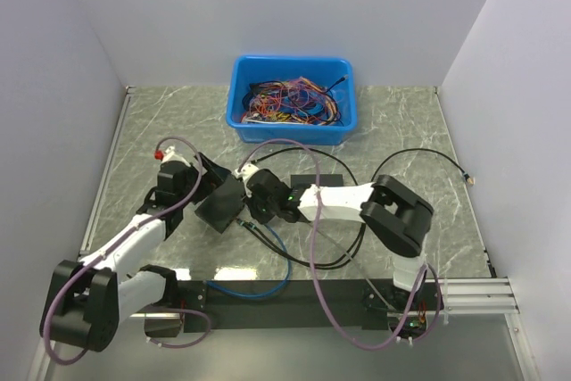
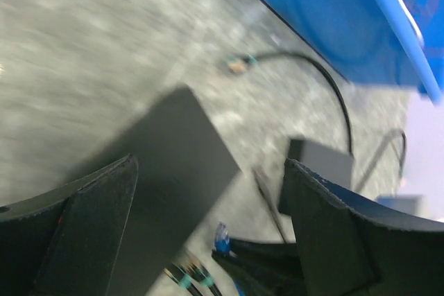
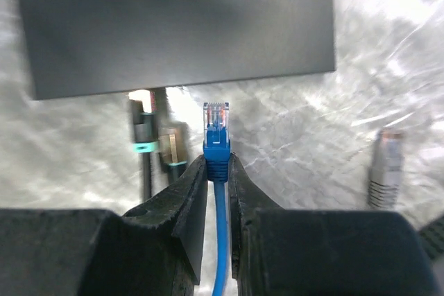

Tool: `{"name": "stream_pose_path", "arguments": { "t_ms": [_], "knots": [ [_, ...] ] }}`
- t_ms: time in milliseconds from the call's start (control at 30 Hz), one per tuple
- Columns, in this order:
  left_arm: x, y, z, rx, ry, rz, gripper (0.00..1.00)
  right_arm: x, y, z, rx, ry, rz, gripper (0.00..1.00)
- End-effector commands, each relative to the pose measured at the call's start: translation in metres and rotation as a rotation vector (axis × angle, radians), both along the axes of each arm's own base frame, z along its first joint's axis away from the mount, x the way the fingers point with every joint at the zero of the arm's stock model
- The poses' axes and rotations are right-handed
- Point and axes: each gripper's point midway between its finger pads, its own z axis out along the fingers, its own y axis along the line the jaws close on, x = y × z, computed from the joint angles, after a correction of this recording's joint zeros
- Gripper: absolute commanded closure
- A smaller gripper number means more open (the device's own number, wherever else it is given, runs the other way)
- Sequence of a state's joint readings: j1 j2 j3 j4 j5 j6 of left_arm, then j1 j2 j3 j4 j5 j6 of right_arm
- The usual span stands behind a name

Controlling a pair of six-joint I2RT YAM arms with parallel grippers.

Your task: Insert the plug into the switch port

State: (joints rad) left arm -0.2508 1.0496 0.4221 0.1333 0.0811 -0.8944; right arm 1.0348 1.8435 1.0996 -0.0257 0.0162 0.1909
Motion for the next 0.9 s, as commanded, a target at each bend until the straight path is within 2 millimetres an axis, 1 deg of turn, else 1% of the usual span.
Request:
{"name": "stream_pose_path", "arguments": {
  "t_ms": [0,33,200,267,300,367,400,433,467,500,600,700,767,800,867],
  "knots": [
    [0.021,0.020,0.008,0.015,-0.049,0.053,0.09,0.001,0.007,-0.006,-0.043,0.014,-0.010,1.00],
    [0.022,0.023,0.007,0.008,-0.046,0.055,0.09,0.001,0.009,-0.009,-0.050,0.017,-0.007,1.00],
    [0.026,0.026,-0.005,0.012,-0.027,0.054,0.11,-0.001,0.013,-0.011,-0.055,0.025,0.008,1.00],
    [0.029,0.025,-0.007,0.016,-0.034,0.046,0.11,-0.001,0.015,-0.011,-0.058,0.026,0.010,1.00],
    [0.030,0.026,-0.013,0.022,-0.018,0.045,0.12,-0.001,0.018,-0.009,-0.053,0.025,0.018,1.00],
    [0.033,0.024,-0.016,0.024,-0.016,0.036,0.12,-0.002,0.018,-0.011,-0.065,0.030,0.020,1.00],
    [0.033,0.023,-0.022,0.031,0.000,0.028,0.14,-0.002,0.020,-0.010,-0.064,0.029,0.023,1.00],
    [0.034,0.023,-0.024,0.033,0.002,0.023,0.14,-0.004,0.020,-0.013,-0.077,0.035,0.029,1.00],
    [0.037,0.022,-0.023,0.034,-0.006,0.017,0.14,-0.005,0.020,-0.013,-0.083,0.039,0.033,1.00],
    [0.037,0.021,-0.027,0.038,0.000,0.004,0.16,-0.006,0.023,-0.010,-0.085,0.036,0.038,1.00],
    [0.040,0.019,-0.027,0.044,-0.012,-0.010,0.17,-0.010,0.020,-0.015,-0.124,0.048,0.041,1.00],
    [0.041,0.021,-0.028,0.065,-0.014,-0.013,0.17,-0.009,0.018,-0.017,-0.153,0.048,0.033,1.00],
    [0.043,0.022,-0.028,0.077,-0.014,-0.013,0.18,-0.009,0.015,-0.021,-0.180,0.054,0.030,1.00],
    [0.043,0.022,-0.030,0.086,-0.007,-0.018,0.18,-0.007,0.017,-0.019,-0.179,0.050,0.028,1.00],
    [0.043,0.021,-0.032,0.086,-0.002,-0.028,0.19,-0.007,0.016,-0.022,-0.199,0.056,0.025,1.00]
  ]
}}
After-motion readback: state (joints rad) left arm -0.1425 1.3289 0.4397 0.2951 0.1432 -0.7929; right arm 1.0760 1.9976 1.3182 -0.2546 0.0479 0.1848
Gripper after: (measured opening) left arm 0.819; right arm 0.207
